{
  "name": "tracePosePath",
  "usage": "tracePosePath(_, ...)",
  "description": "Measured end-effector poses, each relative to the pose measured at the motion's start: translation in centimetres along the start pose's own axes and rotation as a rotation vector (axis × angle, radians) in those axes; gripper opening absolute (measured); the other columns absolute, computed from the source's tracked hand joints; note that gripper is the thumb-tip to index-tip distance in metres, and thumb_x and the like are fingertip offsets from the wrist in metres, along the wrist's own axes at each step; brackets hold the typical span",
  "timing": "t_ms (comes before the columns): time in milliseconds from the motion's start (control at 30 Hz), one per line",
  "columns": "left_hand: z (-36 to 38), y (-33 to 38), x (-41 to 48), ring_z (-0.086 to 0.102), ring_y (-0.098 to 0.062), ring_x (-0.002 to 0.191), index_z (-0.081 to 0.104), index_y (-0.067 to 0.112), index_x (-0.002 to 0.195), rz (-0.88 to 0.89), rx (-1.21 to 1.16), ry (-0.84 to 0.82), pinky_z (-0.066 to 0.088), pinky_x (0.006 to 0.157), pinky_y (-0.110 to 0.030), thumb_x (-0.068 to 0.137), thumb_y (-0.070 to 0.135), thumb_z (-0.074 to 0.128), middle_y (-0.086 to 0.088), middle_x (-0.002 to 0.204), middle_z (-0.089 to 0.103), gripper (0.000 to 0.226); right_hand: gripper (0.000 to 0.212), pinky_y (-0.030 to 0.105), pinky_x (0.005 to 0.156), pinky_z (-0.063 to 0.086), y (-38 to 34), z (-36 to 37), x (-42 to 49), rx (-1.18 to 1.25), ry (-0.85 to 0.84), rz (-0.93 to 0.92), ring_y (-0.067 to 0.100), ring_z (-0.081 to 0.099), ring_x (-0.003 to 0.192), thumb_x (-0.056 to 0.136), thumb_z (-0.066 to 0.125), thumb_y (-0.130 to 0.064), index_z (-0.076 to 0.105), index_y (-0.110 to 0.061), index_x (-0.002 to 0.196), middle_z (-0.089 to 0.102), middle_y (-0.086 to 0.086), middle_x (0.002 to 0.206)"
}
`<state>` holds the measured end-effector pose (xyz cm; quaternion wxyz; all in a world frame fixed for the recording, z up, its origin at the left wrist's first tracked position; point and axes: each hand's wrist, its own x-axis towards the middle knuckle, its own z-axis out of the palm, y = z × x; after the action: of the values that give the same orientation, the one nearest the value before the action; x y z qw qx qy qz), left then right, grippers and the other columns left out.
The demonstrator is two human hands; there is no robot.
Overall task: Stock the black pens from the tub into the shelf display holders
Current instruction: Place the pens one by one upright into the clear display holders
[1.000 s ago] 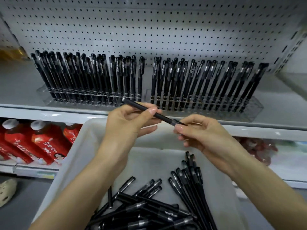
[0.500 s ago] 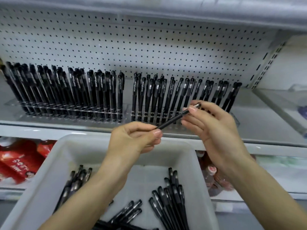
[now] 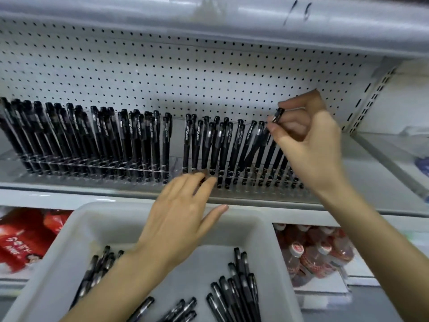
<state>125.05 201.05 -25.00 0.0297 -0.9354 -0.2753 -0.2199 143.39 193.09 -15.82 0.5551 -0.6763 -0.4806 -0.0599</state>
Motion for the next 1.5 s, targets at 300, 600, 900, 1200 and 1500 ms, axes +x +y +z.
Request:
tracePosePath(300,0.5,0.0,0.3,0.054,-0.02,0.11,0.058,0.011,0.123,0.006,0.038,0.024,0.039,0.1,-0.037,0.095,0.056,0.027,-0.002,0.117,0.06,0.061,0.019,0.02,0.083,0.049,1.3,1.1,0.4,-0.061,-0.112,0.039,0.0,0.061,0.087,0.084,0.07,-0.014,0.057,-0.023,0.093,0.063,-0.009,0.089)
tracePosePath(600,0.5,-0.1,0.4,0.051,-0.02,0.113,0.057,0.009,0.124,0.007,0.027,-0.016,0.026,0.103,-0.031,0.095,0.056,0.03,-0.002,0.12,0.059,0.061,0.025,0.005,0.079,0.045,1.0,0.7,1.9,-0.13,-0.218,0.037,-0.003,0.06,0.089,0.081,0.073,-0.014,0.055,-0.032,0.081,0.063,-0.008,0.09)
tracePosePath(900,0.1,-0.1,0.5,0.054,-0.019,0.111,0.059,0.01,0.121,-0.006,0.01,-0.036,0.037,0.101,-0.033,0.095,0.056,0.027,-0.001,0.119,0.06,0.062,0.021,-0.003,0.068,0.038,1.8,1.0,1.4,-0.204,-0.25,0.029,-0.007,0.056,0.083,0.081,0.073,-0.013,0.063,-0.026,0.093,0.064,-0.003,0.092)
tracePosePath(1200,-1.7,-0.6,-0.5,0.041,-0.016,0.131,0.048,0.013,0.137,0.024,-0.059,-0.076,0.017,0.111,-0.031,0.094,0.059,0.017,-0.003,0.139,0.049,0.07,0.018,-0.003,0.064,0.036,-0.5,-0.2,-0.4,-0.223,-0.151,0.029,-0.01,0.052,0.072,0.082,0.072,-0.018,0.066,-0.025,0.097,0.061,-0.008,0.085)
tracePosePath(1500,-5.7,-7.3,-8.4,0.029,-0.02,0.139,0.042,0.011,0.141,-0.228,-0.175,-0.066,0.017,0.114,-0.03,0.09,0.061,0.022,-0.007,0.148,0.037,0.074,0.016,0.028,0.067,0.054,-1.6,5.5,-9.0,0.025,-0.657,0.058,0.014,0.064,0.069,0.075,0.078,-0.014,0.069,-0.021,0.086,0.068,-0.002,0.078)
